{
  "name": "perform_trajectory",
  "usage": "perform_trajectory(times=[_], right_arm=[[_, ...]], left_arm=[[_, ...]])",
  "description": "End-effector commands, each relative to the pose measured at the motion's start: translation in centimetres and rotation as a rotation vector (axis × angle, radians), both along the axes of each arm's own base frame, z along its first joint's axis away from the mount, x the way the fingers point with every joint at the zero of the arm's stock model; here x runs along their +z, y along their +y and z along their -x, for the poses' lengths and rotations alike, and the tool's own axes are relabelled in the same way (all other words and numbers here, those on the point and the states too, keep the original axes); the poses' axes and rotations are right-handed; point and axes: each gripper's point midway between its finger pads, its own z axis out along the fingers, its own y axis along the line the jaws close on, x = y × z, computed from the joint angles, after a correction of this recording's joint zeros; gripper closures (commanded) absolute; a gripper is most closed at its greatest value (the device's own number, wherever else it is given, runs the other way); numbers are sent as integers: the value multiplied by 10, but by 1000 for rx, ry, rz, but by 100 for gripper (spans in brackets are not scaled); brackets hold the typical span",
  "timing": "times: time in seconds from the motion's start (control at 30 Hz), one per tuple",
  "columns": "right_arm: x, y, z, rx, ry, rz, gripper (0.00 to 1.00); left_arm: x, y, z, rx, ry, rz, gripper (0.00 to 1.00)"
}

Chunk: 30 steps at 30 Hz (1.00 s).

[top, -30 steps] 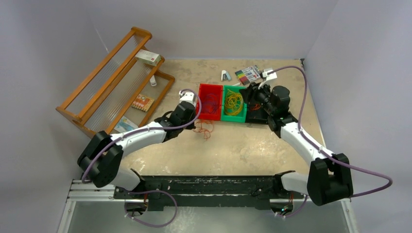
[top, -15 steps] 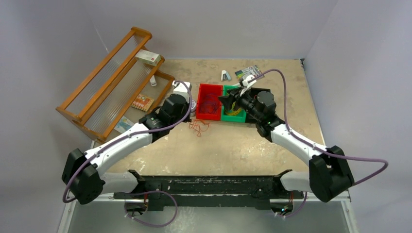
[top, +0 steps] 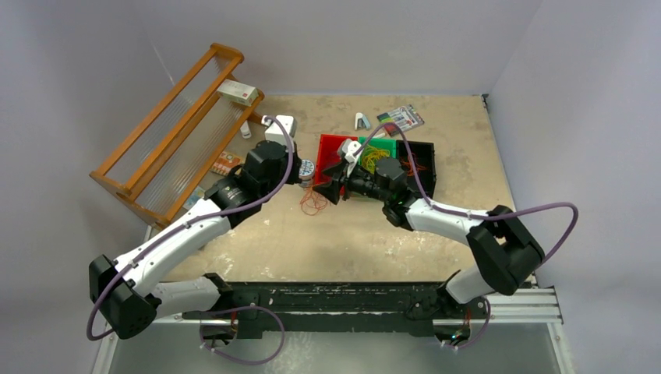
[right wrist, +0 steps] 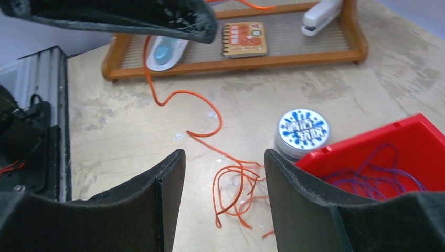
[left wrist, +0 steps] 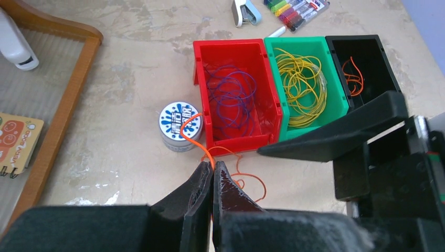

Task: Untangle the cables

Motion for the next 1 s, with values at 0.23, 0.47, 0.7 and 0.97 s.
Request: perform_trajectory(times=[0.23,0.47,0.7,0.97], right_arm=[[56,36,11,131,-127,-147,39],[33,42,-7,87,-106,-112,39],[8,40,-8,64,-54,-87,41],[1,35,-7,39,-21,-89,70]], left_arm=[[50,9,-3,40,-108,45,100],[77,14,0,48,-155,80,100],[103,28,0,98,-214,89,100],[116,39,1,137,-248,85,100]])
